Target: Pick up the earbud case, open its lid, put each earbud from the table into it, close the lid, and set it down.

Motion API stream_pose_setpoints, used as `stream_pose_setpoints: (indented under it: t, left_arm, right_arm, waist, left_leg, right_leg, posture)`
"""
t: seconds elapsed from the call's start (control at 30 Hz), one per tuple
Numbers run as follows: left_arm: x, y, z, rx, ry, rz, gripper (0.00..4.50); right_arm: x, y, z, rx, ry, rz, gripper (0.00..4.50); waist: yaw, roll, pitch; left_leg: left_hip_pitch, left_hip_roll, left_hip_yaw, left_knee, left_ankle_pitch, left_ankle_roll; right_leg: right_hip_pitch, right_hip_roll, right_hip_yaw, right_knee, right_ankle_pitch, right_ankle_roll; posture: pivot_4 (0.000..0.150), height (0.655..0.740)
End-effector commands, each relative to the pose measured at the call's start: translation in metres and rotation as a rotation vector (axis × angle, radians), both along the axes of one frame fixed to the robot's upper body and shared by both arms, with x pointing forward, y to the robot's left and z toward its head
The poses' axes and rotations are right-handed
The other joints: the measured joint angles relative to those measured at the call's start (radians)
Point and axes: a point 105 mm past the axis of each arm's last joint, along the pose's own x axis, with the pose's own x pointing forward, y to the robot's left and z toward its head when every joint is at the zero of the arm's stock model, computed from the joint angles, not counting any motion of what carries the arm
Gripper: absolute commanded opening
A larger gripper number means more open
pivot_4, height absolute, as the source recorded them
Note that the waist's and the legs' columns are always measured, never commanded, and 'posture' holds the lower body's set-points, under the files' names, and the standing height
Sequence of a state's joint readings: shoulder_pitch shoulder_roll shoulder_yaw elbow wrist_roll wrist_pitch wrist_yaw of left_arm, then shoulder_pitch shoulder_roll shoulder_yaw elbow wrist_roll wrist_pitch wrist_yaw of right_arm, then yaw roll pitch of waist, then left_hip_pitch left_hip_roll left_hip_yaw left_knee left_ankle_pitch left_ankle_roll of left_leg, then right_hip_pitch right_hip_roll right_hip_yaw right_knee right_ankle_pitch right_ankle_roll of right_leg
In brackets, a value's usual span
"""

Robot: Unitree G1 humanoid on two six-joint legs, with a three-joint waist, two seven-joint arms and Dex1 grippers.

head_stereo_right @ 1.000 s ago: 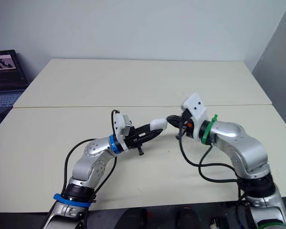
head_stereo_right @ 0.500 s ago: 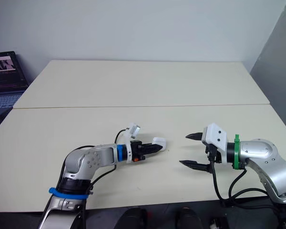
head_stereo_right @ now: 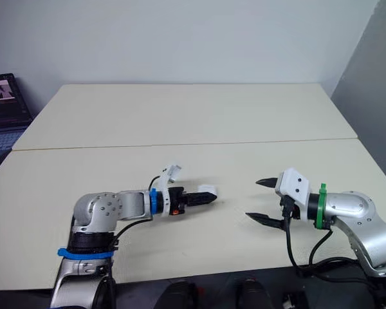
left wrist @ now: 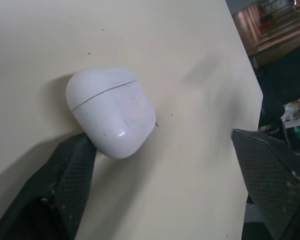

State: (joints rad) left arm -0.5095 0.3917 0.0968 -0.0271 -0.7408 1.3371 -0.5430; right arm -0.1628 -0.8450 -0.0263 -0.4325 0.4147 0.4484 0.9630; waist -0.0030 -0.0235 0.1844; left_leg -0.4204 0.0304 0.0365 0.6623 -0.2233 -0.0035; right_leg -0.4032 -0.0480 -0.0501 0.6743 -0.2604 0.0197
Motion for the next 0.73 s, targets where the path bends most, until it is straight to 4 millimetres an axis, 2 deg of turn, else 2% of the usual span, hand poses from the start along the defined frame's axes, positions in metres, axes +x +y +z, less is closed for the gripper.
stream_pose_setpoints:
  t: [0.03, 0.1, 0.13, 0.23, 0.33, 0.4, 0.47, 0.53, 0.73]
  left_arm:
    - [0.021, 0.054, -0.006, 0.183, -0.110, 0.134, 4.48]
    - [0.036, 0.069, 0.012, 0.258, -0.308, 0.116, 4.48]
    - [0.041, 0.072, 0.023, 0.286, -0.420, 0.080, 4.48]
    - [0.051, 0.081, 0.048, 0.376, -0.644, 0.061, 4.48]
    - [0.056, 0.087, 0.062, 0.515, -0.832, 0.034, 4.48]
    - [0.057, 0.089, 0.065, 0.600, -0.919, -0.007, 4.48]
    - [0.052, 0.086, 0.060, 0.602, -0.924, -0.107, 4.48]
    - [0.047, 0.088, 0.061, 0.481, -0.886, -0.143, 4.48]
    - [0.048, 0.102, 0.058, 0.440, -0.835, -0.139, 4.48]
  right_arm:
    - [0.000, -0.013, 0.009, -0.020, -0.044, -0.023, 4.50]
    - [-0.001, -0.020, 0.008, -0.030, -0.044, -0.038, 4.50]
    - [-0.001, -0.023, 0.009, -0.031, -0.044, -0.049, 4.50]
    - [-0.001, -0.028, 0.013, -0.021, -0.047, -0.074, 4.50]
    - [0.000, -0.033, 0.017, -0.002, -0.048, -0.100, 4.50]
    - [0.001, -0.035, 0.018, 0.010, -0.055, -0.119, 4.50]
    - [0.002, -0.035, 0.019, 0.021, -0.058, -0.131, 4.50]
    - [0.002, -0.035, 0.018, 0.033, -0.054, -0.142, 4.50]
    - [0.008, -0.038, 0.020, 0.063, -0.056, -0.189, 4.50]
  waist:
    - [-0.001, 0.000, 0.000]
    - [-0.001, 0.000, 0.000]
    - [0.000, 0.000, 0.000]
    - [0.005, 0.000, 0.000]
    - [0.011, 0.000, 0.000]
    - [0.013, 0.000, 0.000]
    - [0.016, 0.000, 0.000]
    - [0.018, 0.000, 0.000]
    - [0.017, 0.000, 0.000]
  left_leg:
    - [0.003, -0.001, 0.001, -0.001, 0.000, 0.000]
    - [0.006, 0.000, -0.001, -0.001, 0.000, 0.000]
    - [0.006, 0.000, -0.002, -0.001, 0.000, 0.000]
    - [0.005, 0.001, -0.003, -0.001, 0.000, 0.000]
    - [0.003, 0.001, -0.001, -0.001, 0.000, -0.001]
    - [0.002, 0.000, 0.002, -0.001, 0.000, 0.000]
    - [0.001, 0.000, 0.003, -0.002, 0.000, 0.000]
    - [0.000, 0.000, 0.004, -0.002, 0.000, 0.000]
    - [-0.001, 0.000, 0.003, -0.002, -0.001, 0.000]
  right_leg:
    - [0.000, 0.000, 0.002, 0.002, -0.001, -0.001]
    - [0.000, 0.001, 0.003, 0.006, -0.001, -0.007]
    - [-0.001, 0.003, 0.003, 0.005, -0.002, -0.013]
    - [-0.002, 0.004, 0.003, 0.005, -0.001, -0.015]
    - [-0.002, 0.003, 0.005, 0.003, -0.001, -0.014]
    - [-0.002, 0.002, 0.008, 0.000, 0.001, -0.009]
    - [-0.002, 0.002, 0.009, -0.003, 0.001, -0.007]
    - [-0.002, 0.002, 0.009, -0.003, 0.001, -0.007]
    - [-0.003, 0.003, 0.008, -0.002, 0.000, -0.005]
  posture:
    - [0.150, 0.7400]
    - [0.150, 0.7400]
    - [0.150, 0.7400]
    - [0.150, 0.7400]
    - [0.150, 0.7400]
    - [0.150, 0.7400]
    - [0.150, 0.7400]
    - [0.150, 0.7400]
    - [0.150, 0.7400]
